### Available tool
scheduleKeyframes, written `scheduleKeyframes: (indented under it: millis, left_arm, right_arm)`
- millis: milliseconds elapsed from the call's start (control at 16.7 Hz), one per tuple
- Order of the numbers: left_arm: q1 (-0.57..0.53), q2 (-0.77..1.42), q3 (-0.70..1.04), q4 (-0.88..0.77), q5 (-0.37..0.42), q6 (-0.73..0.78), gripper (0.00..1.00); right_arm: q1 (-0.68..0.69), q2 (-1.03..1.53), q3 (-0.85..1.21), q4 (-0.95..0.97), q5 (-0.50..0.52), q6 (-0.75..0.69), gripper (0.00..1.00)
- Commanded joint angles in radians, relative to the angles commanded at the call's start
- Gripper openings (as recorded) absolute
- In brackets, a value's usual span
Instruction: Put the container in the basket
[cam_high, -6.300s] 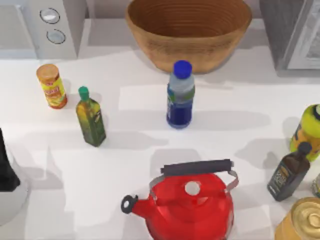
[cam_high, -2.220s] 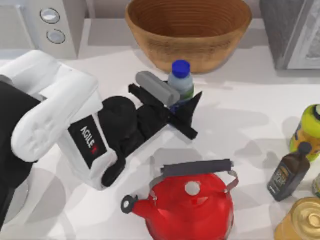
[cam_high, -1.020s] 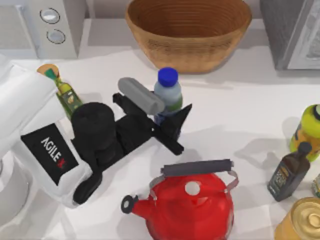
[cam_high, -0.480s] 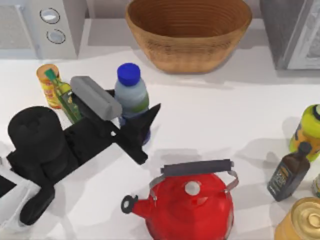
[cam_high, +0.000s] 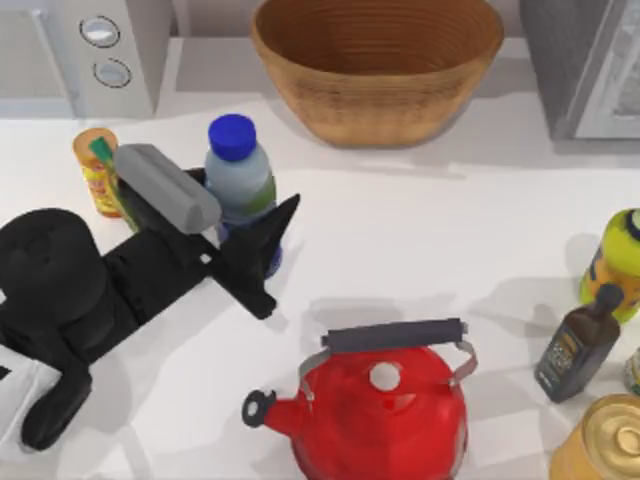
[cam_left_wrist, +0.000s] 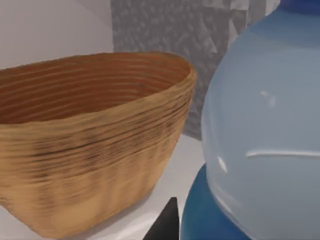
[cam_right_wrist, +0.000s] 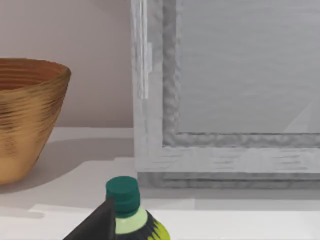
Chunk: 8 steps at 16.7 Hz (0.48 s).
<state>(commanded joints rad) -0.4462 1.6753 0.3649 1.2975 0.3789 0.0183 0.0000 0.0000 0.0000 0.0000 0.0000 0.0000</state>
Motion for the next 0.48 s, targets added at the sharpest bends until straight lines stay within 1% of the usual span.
scheduleKeyframes:
  millis: [120,240,360,480]
  left_arm:
    - [-0.007,0.011,0.033,-0.017,0.007,0.002,0.0]
    - [-0.013,0.044,0.109,-0.064,0.015,0.005,0.0]
    - [-0.014,0.1,0.227,-0.14,0.022,0.007,0.0]
    - [-0.01,0.166,0.385,-0.237,0.027,0.008,0.0]
  right_arm:
    - [0.0,0.0,0.0,0.0,0.0,0.0,1.0]
    - [0.0,0.0,0.0,0.0,0.0,0.0,1.0]
    - [0.0,0.0,0.0,0.0,0.0,0.0,1.0]
    - [0.0,0.0,0.0,0.0,0.0,0.0,1.0]
